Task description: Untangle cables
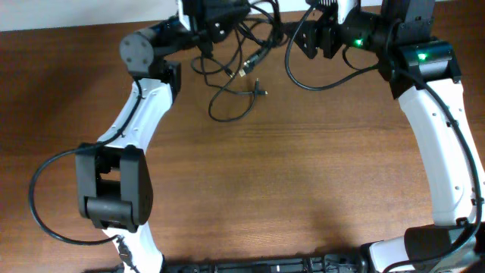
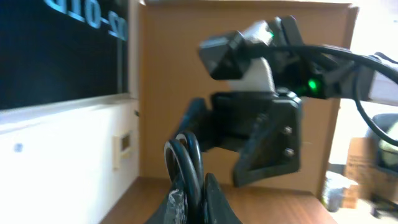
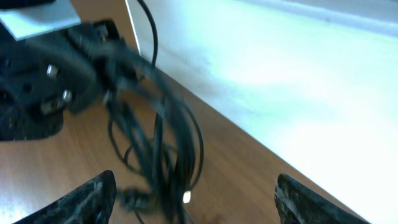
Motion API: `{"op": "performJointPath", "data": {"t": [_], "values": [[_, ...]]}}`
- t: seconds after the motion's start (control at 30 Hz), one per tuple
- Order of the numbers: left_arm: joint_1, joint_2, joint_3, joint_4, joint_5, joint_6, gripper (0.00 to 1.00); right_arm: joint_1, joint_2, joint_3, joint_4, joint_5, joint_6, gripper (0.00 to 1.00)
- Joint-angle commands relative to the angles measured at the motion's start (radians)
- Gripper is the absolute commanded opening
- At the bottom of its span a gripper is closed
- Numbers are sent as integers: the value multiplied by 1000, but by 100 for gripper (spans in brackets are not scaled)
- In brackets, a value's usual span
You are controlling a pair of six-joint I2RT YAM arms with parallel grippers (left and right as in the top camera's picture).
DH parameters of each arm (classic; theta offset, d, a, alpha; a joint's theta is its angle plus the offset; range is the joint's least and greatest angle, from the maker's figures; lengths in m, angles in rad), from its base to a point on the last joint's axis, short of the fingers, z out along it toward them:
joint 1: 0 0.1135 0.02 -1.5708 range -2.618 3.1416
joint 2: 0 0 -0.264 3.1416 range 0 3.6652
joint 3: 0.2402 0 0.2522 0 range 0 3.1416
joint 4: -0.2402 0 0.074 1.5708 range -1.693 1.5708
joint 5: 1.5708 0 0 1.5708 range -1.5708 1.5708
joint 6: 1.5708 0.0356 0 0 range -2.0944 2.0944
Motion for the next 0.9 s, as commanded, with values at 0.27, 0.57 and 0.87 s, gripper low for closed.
{"op": "performJointPath", "data": {"t": [0.27,0.57,0.87], "values": [[-135,-14,31,53,106,-54,0,-1,-19,8,57,349,12,81],[-215,-14,31,53,226,-83,0,-1,-19,8,204,639,45,81],[-81,-14,31,52,-94,-223,0,-2,-19,8,-224,716,45,100]]}}
